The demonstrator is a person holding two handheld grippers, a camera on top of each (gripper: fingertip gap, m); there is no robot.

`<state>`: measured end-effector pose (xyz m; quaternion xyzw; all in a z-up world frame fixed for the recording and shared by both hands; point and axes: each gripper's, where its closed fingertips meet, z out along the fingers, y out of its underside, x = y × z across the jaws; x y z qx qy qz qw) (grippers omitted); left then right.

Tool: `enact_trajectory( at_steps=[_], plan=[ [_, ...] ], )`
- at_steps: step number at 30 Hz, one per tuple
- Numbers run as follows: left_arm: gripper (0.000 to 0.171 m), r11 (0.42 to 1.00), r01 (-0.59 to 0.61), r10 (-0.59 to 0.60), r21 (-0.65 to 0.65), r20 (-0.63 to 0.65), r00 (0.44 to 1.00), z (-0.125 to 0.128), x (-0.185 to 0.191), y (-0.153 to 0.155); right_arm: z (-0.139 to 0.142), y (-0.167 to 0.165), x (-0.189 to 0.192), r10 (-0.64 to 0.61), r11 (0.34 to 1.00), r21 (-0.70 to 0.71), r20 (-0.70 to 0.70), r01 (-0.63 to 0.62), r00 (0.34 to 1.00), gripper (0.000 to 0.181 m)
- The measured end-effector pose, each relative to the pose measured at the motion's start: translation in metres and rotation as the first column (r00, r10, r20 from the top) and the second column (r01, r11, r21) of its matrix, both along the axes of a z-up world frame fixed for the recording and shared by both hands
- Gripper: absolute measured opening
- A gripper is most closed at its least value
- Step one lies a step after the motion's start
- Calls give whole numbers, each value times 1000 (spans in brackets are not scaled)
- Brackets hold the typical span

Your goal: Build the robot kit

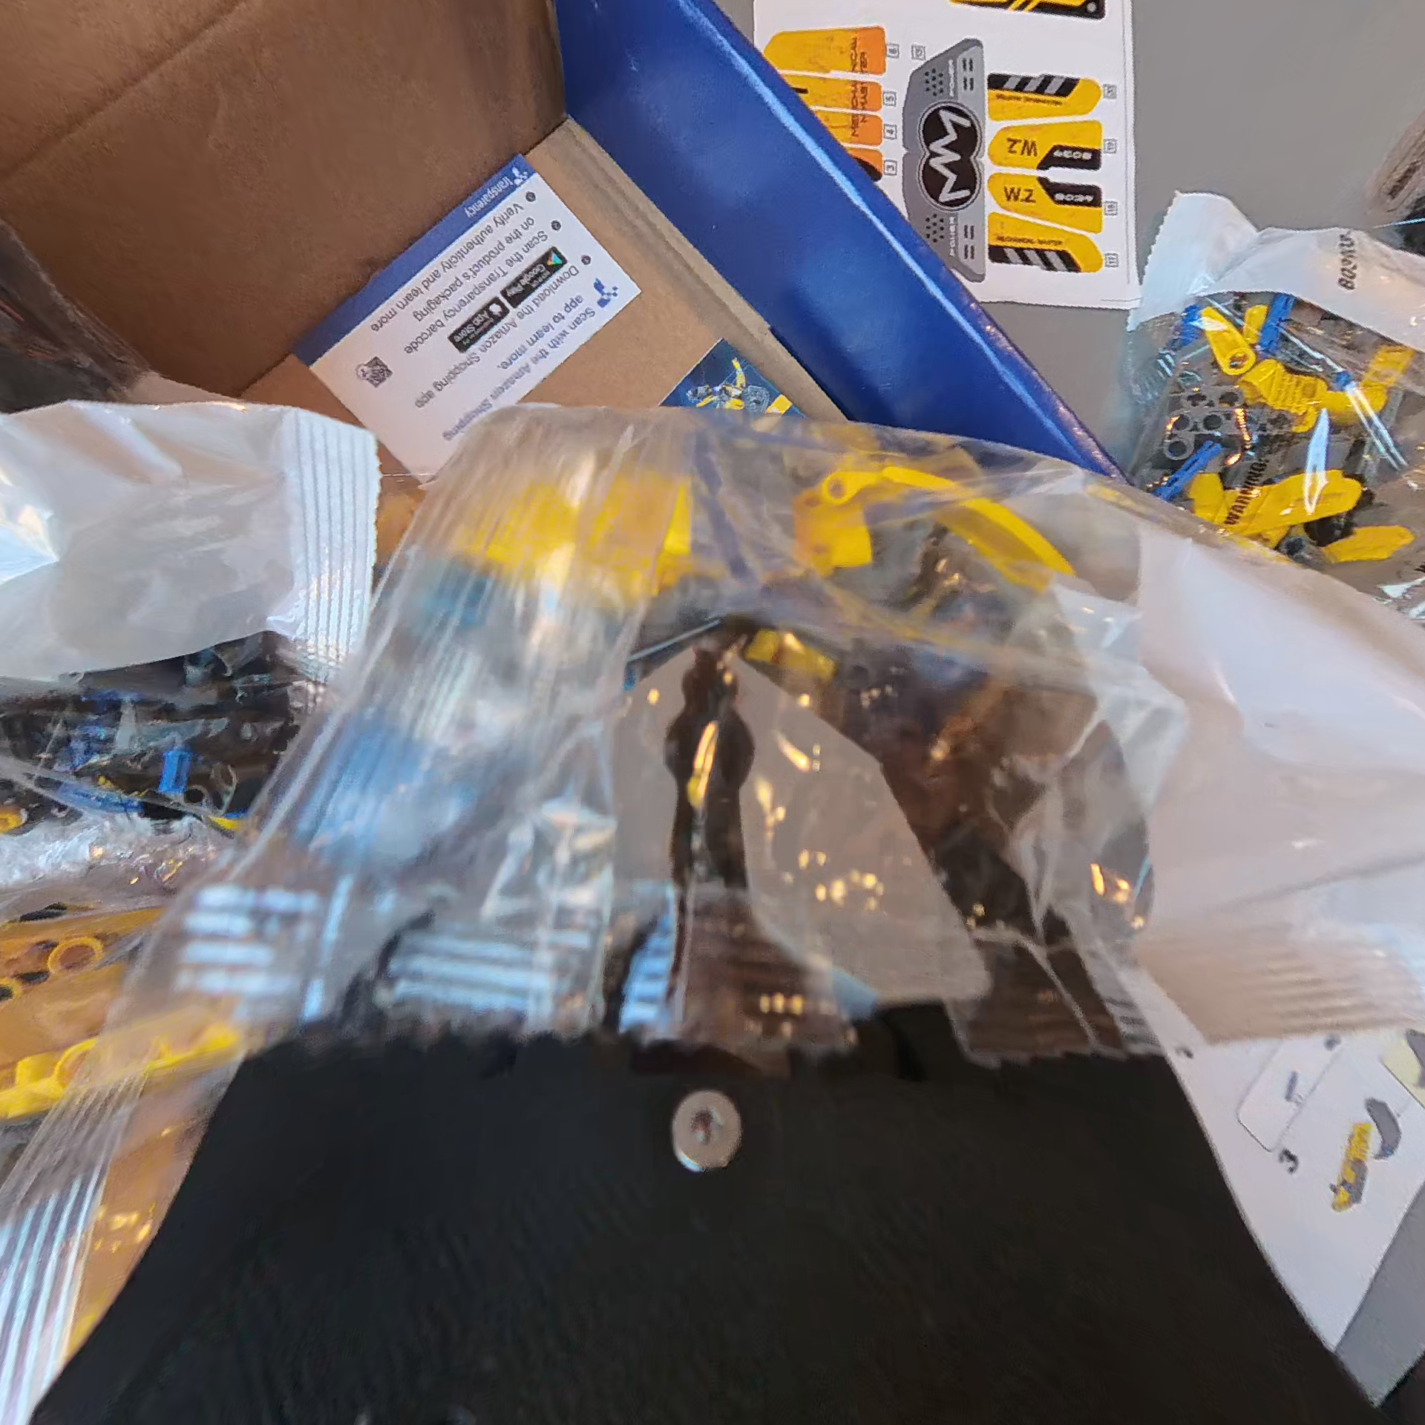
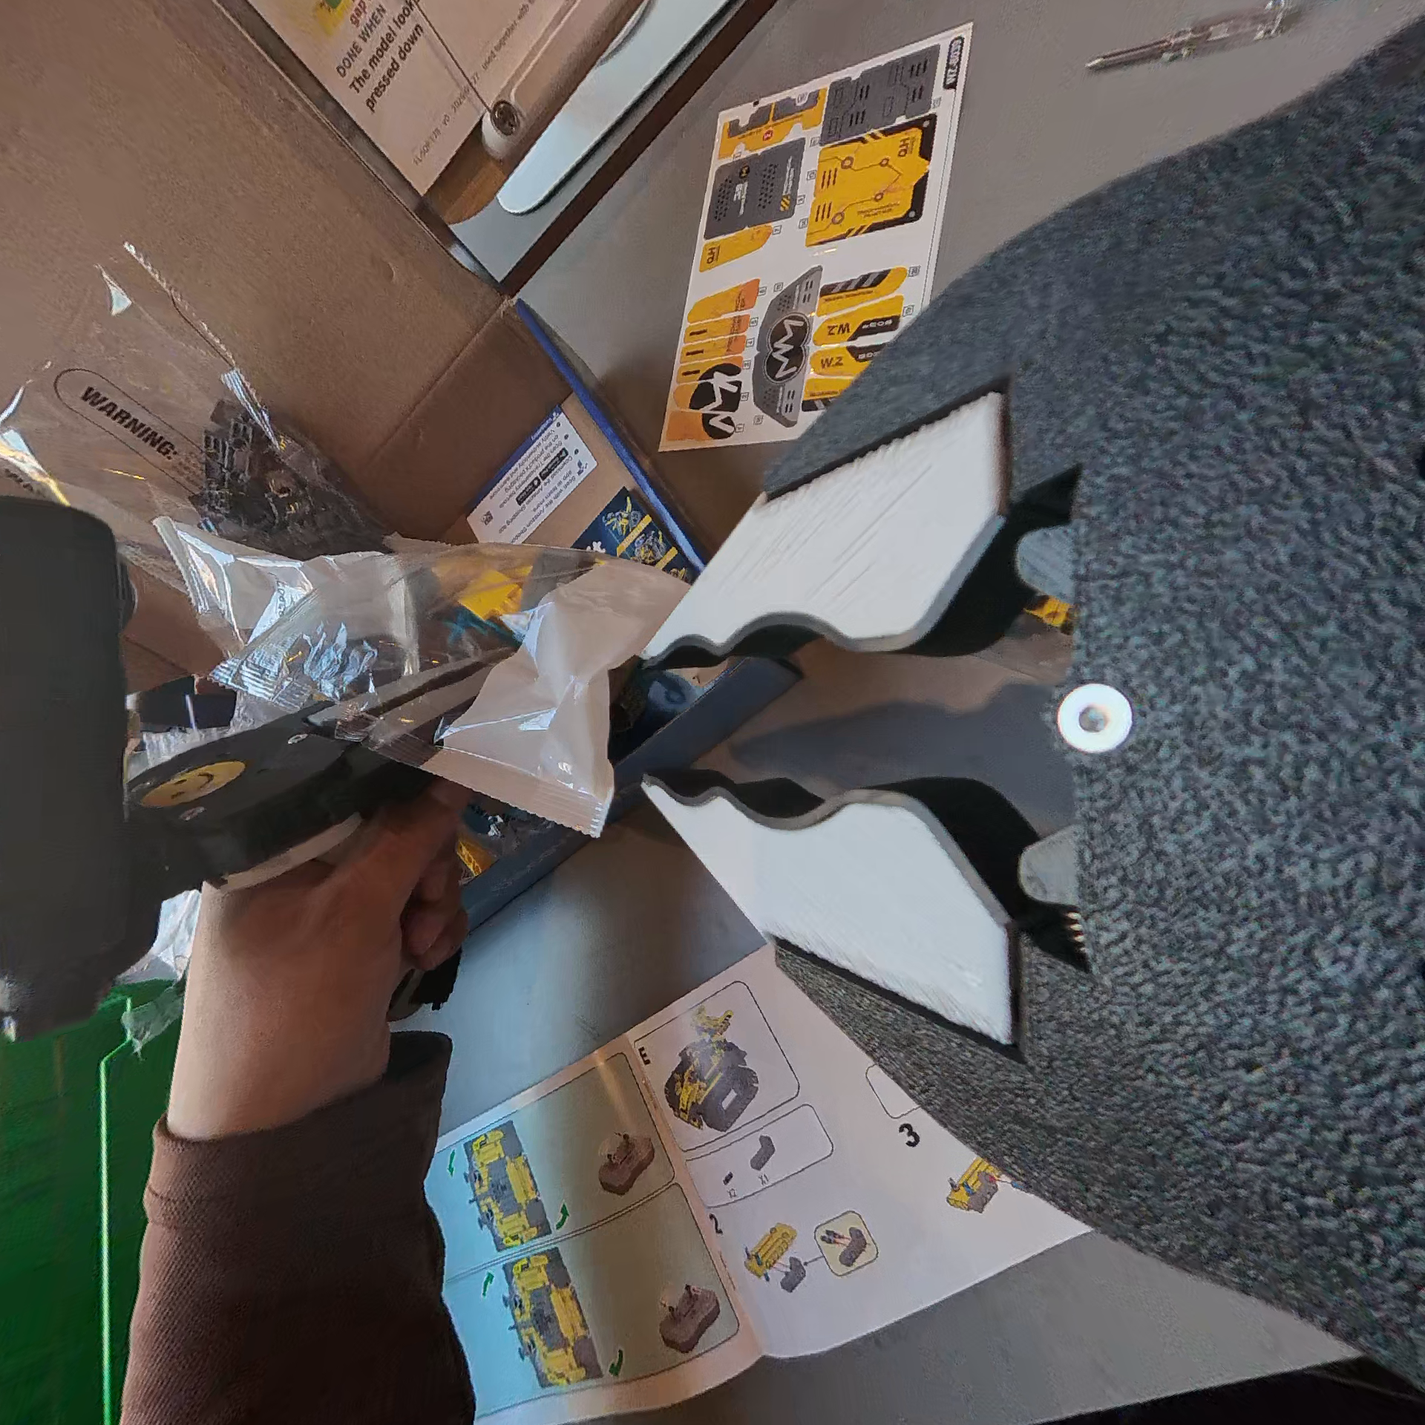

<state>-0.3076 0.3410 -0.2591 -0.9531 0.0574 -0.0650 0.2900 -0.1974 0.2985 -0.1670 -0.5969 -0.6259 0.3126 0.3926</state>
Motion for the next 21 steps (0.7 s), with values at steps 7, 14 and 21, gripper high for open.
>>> enact_trajectory(
  at_steps=[7,14,21],
  plan=[
    [0,998,-12,11,67,17,1000,18,-7,-10,-1,4,10,-22,1000,-5,3,22,1000,26],
    [12,1000,17,-17,21,46,999,11,0,-1,-9,2,18,-26,1000,-17,20,26,999,26],
    [16,998,54,-53,-20,41,998,21,2,-3,-8,4,30,-47,999,-6,41,48,998,26]
  ],
)
